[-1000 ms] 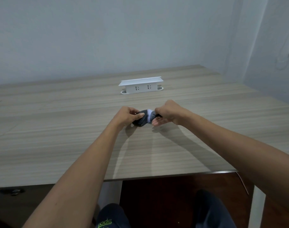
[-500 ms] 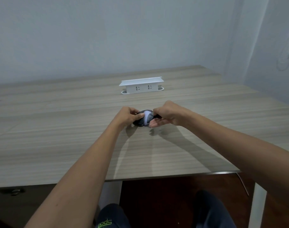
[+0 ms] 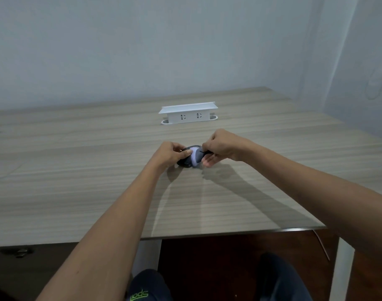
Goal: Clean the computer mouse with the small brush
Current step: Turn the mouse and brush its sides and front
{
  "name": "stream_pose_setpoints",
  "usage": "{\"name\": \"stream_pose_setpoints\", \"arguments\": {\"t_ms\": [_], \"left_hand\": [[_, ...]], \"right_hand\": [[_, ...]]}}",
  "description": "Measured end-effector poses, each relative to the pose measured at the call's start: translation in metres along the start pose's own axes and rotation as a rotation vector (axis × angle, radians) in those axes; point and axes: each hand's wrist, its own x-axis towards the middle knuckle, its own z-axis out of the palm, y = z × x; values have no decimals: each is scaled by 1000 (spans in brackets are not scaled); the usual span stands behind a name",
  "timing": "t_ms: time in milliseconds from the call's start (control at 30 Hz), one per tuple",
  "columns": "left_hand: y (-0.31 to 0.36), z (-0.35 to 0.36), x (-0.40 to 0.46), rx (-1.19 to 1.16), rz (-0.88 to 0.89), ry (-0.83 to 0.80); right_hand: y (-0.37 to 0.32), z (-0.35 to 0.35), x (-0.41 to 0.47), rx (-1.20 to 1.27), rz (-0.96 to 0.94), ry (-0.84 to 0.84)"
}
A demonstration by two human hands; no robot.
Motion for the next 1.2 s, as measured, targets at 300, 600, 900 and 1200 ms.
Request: {"name": "stream_pose_setpoints", "arguments": {"t_ms": [300, 600, 900, 1200], "left_hand": [[0, 0, -2, -7, -5, -16], [0, -5, 2, -21, -19, -78], [-3, -12, 7, -40, -21, -144], [-4, -12, 7, -52, -27, -155]], "right_hand": [[9, -25, 33, -203, -159, 211], [14, -22, 50, -229, -273, 208], [3, -41, 54, -140, -62, 63], [-2, -22, 71, -119, -42, 138]]}}
